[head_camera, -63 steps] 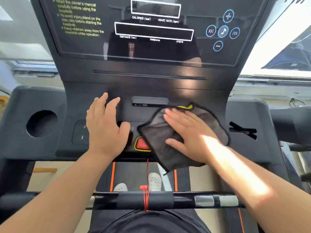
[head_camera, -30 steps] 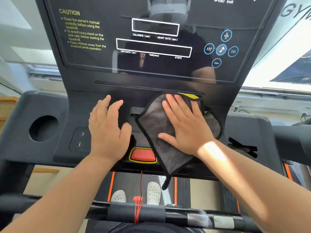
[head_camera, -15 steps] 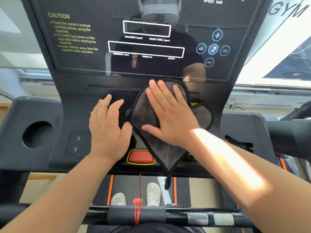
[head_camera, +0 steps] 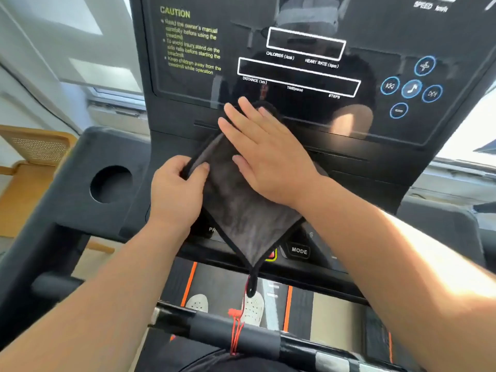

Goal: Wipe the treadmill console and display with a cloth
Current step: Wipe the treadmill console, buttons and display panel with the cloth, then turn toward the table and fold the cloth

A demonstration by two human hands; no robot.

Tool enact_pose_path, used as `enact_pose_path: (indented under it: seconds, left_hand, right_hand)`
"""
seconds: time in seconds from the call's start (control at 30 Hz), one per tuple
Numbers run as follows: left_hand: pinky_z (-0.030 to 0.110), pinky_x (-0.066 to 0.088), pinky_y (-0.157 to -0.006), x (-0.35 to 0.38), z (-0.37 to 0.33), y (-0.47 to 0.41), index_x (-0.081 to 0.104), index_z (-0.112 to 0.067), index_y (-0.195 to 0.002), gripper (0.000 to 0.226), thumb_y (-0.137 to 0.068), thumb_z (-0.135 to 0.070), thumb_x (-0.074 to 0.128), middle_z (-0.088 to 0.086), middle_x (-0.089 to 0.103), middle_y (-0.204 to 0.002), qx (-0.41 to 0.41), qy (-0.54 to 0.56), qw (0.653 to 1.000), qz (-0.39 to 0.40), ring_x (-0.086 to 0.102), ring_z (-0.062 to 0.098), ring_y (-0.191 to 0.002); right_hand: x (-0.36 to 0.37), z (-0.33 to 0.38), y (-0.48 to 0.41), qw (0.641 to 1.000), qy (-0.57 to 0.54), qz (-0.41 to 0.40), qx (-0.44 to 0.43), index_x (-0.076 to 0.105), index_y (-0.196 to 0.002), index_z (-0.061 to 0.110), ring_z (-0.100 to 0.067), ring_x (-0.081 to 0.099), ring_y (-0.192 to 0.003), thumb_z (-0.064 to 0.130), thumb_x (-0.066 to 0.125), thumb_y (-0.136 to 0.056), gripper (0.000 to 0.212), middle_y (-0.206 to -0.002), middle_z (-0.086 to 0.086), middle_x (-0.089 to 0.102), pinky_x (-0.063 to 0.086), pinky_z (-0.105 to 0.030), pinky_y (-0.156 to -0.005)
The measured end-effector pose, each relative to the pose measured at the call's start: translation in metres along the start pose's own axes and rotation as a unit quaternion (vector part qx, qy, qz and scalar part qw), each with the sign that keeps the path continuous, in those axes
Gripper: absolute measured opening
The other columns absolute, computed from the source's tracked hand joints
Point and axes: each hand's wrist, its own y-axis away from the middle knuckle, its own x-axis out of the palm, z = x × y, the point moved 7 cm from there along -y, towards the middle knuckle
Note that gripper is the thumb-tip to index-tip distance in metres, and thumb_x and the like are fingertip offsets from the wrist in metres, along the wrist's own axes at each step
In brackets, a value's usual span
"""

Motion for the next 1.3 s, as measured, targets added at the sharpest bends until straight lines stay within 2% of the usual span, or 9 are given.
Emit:
enact_pose_path:
  seconds: [0.2,0.33,0.47,0.6,0.73,0.83,0.93,1.07,1.3]
  left_hand:
    - [0.038,0.051,-0.071,-0.052,-0.016,0.011,0.062,-0.012,-0.087,0.012,-0.094,-0.022,0.061,0.005,0.065,-0.081,-0.001,0.096,0.993,0.071,0.061,0.018,-0.077]
    - [0.042,0.051,-0.079,-0.088,-0.032,0.024,0.06,-0.005,-0.098,0.018,-0.091,-0.022,0.059,0.019,0.064,-0.09,0.029,0.073,0.986,0.144,0.06,0.023,-0.085]
    - [0.057,0.049,-0.095,-0.136,-0.031,0.042,0.055,0.005,-0.108,0.027,-0.092,-0.016,0.056,0.036,0.059,-0.103,0.016,0.113,0.984,0.14,0.059,0.029,-0.097]
    - [0.024,0.056,-0.076,-0.191,-0.011,0.061,0.065,-0.018,-0.098,0.019,-0.099,-0.004,0.051,-0.001,0.072,-0.086,0.016,0.191,0.978,0.083,0.068,0.01,-0.088]
    - [0.021,0.055,-0.075,-0.25,0.006,0.09,0.071,-0.03,-0.086,0.028,-0.088,-0.005,0.056,-0.003,0.07,-0.087,0.033,0.223,0.972,0.063,0.067,0.007,-0.082]
    - [0.021,0.056,-0.075,-0.302,0.023,0.12,0.073,-0.031,-0.079,0.035,-0.087,-0.001,0.058,-0.007,0.071,-0.081,0.034,0.238,0.97,0.026,0.067,0.006,-0.078]
    - [0.022,0.056,-0.072,-0.364,0.074,0.155,0.069,-0.02,-0.085,0.028,-0.095,0.003,0.056,-0.005,0.07,-0.077,-0.018,0.209,0.975,-0.077,0.066,0.007,-0.074]
    - [0.031,0.055,-0.068,-0.442,0.172,0.223,0.069,-0.004,-0.099,0.019,-0.101,-0.019,0.057,0.003,0.072,-0.085,-0.153,0.16,0.952,-0.211,0.068,0.015,-0.077]
    - [0.053,0.055,-0.095,-0.508,0.281,0.367,0.066,-0.025,-0.115,0.036,-0.09,-0.05,0.067,0.0,0.075,-0.113,-0.322,0.21,0.903,-0.19,0.069,0.025,-0.102]
  right_hand:
    - [-0.016,-0.001,-0.013,0.997,0.003,-0.047,0.056,0.052,-0.149,0.012,-0.035,0.057,-0.116,0.04,0.078,-0.082,0.078,-0.127,-0.008,0.063,0.042,-0.046,-0.088]
    - [0.011,0.035,-0.035,0.977,-0.163,0.125,0.055,0.034,-0.16,0.023,-0.029,0.052,-0.121,0.051,0.075,-0.087,0.088,-0.135,-0.002,0.058,0.043,-0.044,-0.104]
    - [0.029,0.09,-0.046,0.89,-0.389,0.213,0.105,0.037,-0.158,0.028,-0.014,0.055,-0.121,0.034,0.067,-0.098,0.067,-0.14,0.005,0.058,0.041,-0.031,-0.108]
    - [0.044,0.156,-0.045,0.803,-0.496,0.299,0.14,0.049,-0.152,0.032,-0.007,0.061,-0.119,0.051,0.054,-0.103,0.053,-0.134,0.008,0.066,0.043,-0.029,-0.107]
    - [0.061,0.234,-0.036,0.653,-0.615,0.407,0.174,0.068,-0.131,0.027,-0.015,0.065,-0.123,0.072,0.041,-0.097,0.062,-0.123,-0.001,0.075,0.038,-0.036,-0.117]
    - [0.063,0.298,-0.031,0.619,-0.641,0.434,0.133,0.071,-0.127,0.014,-0.021,0.066,-0.115,0.053,0.053,-0.101,0.05,-0.116,-0.014,0.075,0.044,-0.041,-0.113]
    - [0.063,0.353,-0.03,0.626,-0.653,0.408,0.121,0.074,-0.122,0.014,-0.025,0.071,-0.104,0.018,0.066,-0.1,0.025,-0.112,-0.01,0.076,0.055,-0.047,-0.099]
    - [0.054,0.418,-0.032,0.681,-0.633,0.335,0.152,0.072,-0.099,0.022,-0.014,0.062,-0.073,0.009,0.065,-0.099,0.015,-0.084,-0.002,0.067,0.052,-0.039,-0.075]
    - [0.029,0.566,-0.025,0.745,-0.591,0.304,0.06,0.077,-0.092,0.024,-0.008,0.065,-0.084,0.013,0.066,-0.099,0.017,-0.086,0.009,0.074,0.052,-0.026,-0.077]
